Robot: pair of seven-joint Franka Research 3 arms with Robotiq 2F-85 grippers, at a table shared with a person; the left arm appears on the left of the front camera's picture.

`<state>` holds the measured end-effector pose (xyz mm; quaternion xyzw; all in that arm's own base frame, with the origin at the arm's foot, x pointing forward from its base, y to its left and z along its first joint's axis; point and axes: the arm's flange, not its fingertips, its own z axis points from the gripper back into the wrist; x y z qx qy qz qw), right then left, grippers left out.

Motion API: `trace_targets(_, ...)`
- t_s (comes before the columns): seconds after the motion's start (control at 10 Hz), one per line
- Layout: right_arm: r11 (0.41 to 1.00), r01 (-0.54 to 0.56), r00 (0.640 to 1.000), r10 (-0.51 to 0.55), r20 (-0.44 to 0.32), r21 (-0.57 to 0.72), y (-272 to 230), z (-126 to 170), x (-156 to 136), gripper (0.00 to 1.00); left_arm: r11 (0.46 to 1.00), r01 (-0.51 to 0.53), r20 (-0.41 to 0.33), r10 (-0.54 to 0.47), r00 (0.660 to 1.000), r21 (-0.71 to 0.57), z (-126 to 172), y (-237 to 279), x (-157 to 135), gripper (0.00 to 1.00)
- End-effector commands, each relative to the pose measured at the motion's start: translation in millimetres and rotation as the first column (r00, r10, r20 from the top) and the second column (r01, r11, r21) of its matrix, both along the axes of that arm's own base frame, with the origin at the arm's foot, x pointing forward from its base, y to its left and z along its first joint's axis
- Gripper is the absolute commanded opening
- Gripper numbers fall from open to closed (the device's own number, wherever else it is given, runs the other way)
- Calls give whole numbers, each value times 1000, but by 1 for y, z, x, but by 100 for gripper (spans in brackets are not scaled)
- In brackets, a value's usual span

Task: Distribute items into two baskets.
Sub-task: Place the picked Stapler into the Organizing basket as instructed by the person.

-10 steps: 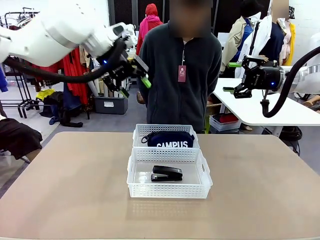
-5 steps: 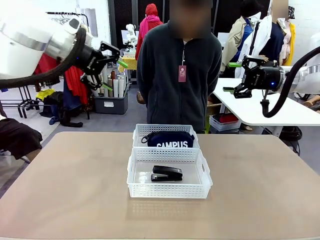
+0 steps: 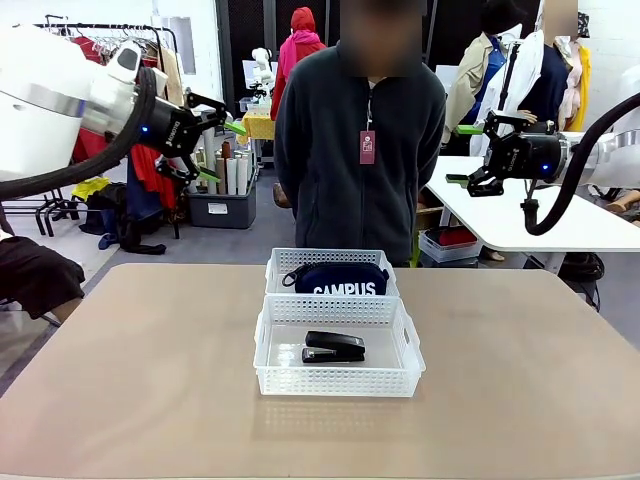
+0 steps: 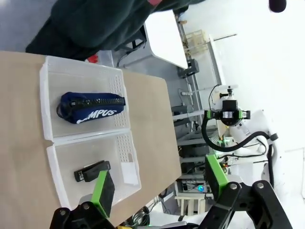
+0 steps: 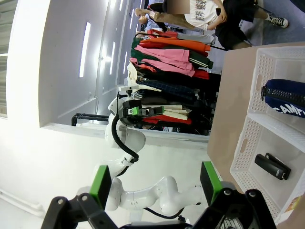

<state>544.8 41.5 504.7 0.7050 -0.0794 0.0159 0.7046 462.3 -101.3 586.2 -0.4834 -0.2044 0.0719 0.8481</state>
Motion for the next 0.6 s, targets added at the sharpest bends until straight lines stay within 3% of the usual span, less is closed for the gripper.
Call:
trace_targets(0.0,1000,-3,1000,3,1,10,0,2,-1,100,1000,-25,-7,25,1000,-17,6,10,1,100)
trace_targets(0.3,1000,-3,1000,3,1,10,0,2,-1,100,1000,-15,0,15,1000,-2,1,7,1,100)
trace_targets(0.5,1000,-3,1000,3,1,10,0,2,-1,100,991,-45,-106,32,994,-126,-13,4,21,100)
